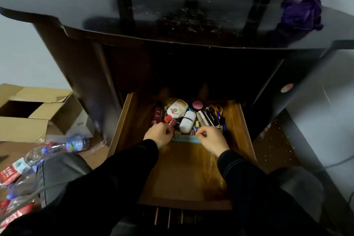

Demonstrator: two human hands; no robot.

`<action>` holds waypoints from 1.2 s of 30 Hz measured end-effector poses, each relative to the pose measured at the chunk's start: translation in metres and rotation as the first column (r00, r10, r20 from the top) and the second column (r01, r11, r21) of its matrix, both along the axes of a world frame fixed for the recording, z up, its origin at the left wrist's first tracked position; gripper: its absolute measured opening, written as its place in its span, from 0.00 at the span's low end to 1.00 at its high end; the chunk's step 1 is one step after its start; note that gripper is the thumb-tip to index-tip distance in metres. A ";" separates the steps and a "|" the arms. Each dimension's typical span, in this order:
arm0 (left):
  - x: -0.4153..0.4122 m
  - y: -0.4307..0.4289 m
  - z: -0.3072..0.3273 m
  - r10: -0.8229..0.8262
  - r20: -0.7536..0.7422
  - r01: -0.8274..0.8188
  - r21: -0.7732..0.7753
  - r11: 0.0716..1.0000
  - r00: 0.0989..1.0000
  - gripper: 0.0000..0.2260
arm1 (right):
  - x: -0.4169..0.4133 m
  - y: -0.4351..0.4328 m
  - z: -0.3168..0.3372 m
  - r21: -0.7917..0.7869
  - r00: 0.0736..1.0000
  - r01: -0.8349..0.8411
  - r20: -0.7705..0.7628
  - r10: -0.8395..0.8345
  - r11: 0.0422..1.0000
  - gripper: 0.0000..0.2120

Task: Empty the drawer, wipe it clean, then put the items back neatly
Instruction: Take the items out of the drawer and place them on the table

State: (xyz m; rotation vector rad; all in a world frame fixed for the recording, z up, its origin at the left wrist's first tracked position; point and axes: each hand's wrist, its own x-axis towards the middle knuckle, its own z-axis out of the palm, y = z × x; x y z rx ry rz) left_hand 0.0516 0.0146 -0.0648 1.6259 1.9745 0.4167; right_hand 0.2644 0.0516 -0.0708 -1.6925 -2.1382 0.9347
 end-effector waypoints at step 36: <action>0.013 0.004 -0.023 -0.394 -0.436 0.479 0.102 0.872 0.809 0.17 | 0.008 0.012 0.003 0.105 0.988 0.133 -0.098 -0.123 0.985 0.07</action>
